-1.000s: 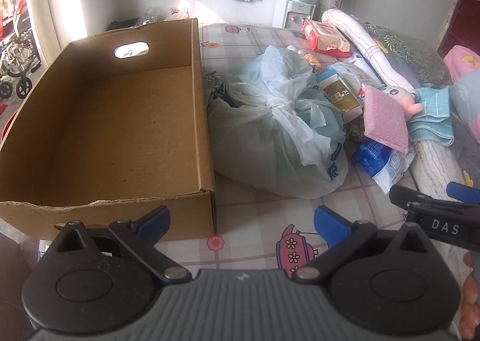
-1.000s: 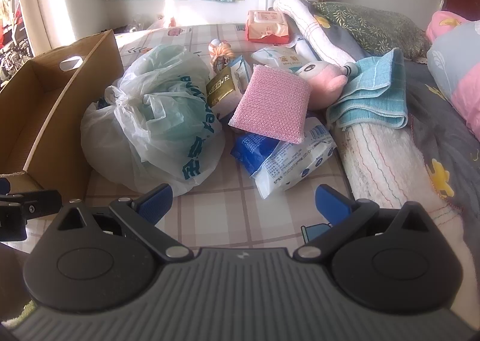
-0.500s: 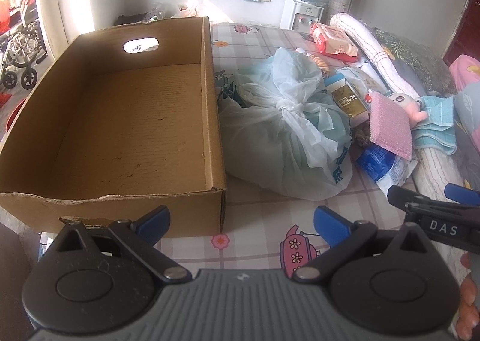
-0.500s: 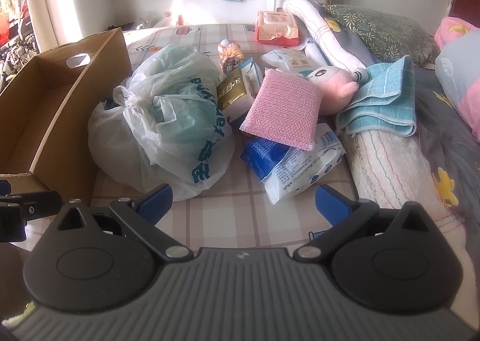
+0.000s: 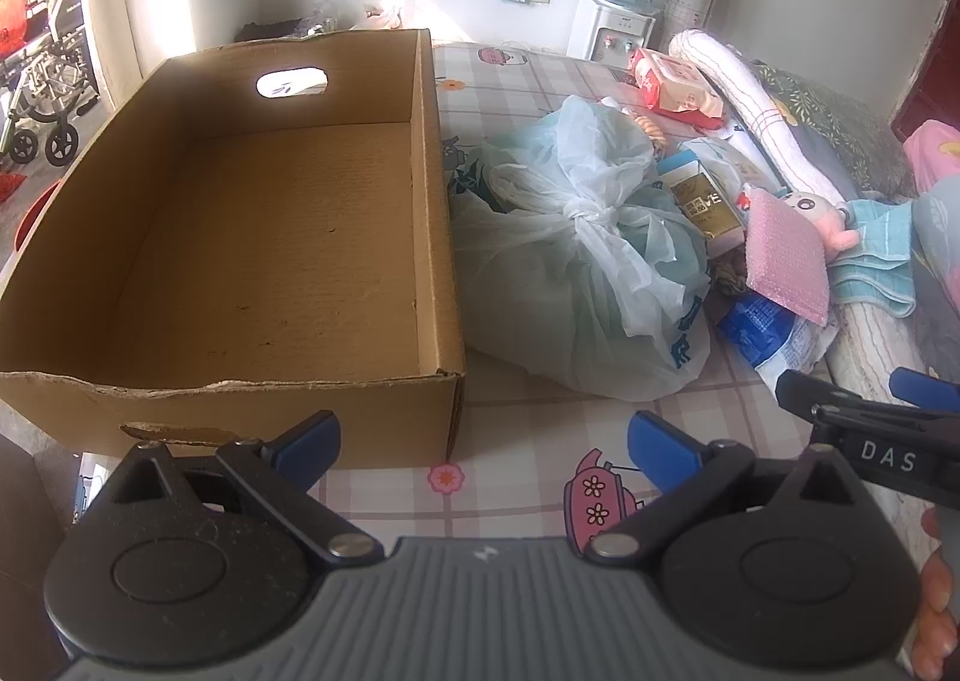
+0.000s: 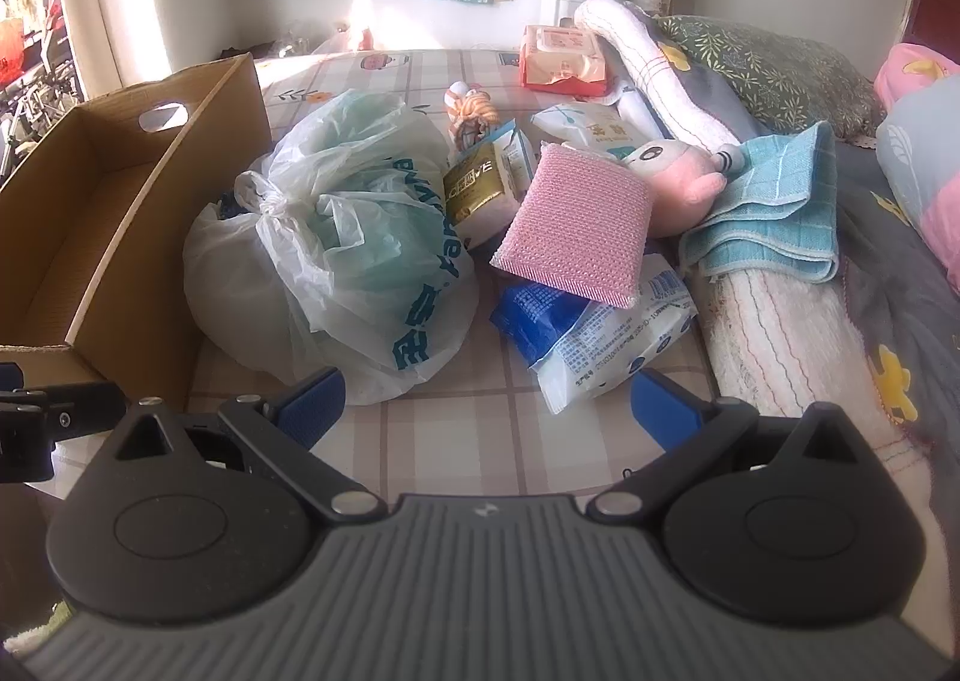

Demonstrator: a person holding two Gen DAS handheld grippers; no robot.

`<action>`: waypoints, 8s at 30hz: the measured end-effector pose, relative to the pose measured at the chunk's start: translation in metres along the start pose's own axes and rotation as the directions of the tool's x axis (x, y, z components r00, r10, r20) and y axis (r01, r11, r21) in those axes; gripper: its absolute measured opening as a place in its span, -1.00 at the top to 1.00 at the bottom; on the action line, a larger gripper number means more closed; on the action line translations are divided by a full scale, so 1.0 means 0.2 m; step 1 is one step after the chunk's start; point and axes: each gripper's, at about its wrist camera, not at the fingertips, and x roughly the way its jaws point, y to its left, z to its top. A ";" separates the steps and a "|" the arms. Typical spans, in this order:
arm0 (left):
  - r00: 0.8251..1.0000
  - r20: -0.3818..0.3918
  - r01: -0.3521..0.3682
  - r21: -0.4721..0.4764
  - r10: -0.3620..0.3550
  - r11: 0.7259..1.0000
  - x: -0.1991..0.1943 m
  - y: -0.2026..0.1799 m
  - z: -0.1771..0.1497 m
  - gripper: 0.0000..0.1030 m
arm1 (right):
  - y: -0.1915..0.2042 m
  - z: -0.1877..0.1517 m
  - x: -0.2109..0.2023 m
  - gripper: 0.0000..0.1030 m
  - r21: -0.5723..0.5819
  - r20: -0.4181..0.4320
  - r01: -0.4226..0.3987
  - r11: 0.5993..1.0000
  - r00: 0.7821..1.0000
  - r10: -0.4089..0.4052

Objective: Organize soft objects

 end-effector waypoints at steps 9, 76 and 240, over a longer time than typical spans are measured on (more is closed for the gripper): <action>1.000 0.005 -0.002 -0.005 0.002 1.000 0.00 0.01 0.00 -0.99 | 0.01 0.00 0.02 -0.98 -0.010 -0.013 0.001 1.000 1.000 -0.001; 0.918 0.137 0.295 0.393 -0.373 0.871 0.37 -0.73 0.39 -0.75 | -0.82 0.15 0.33 -0.49 0.391 0.211 -0.176 0.903 0.972 0.098; 0.965 -0.004 0.245 0.367 -0.261 0.897 0.72 -0.74 1.30 -0.71 | -0.83 1.23 0.84 -0.04 0.337 -0.010 -0.298 0.893 0.948 0.320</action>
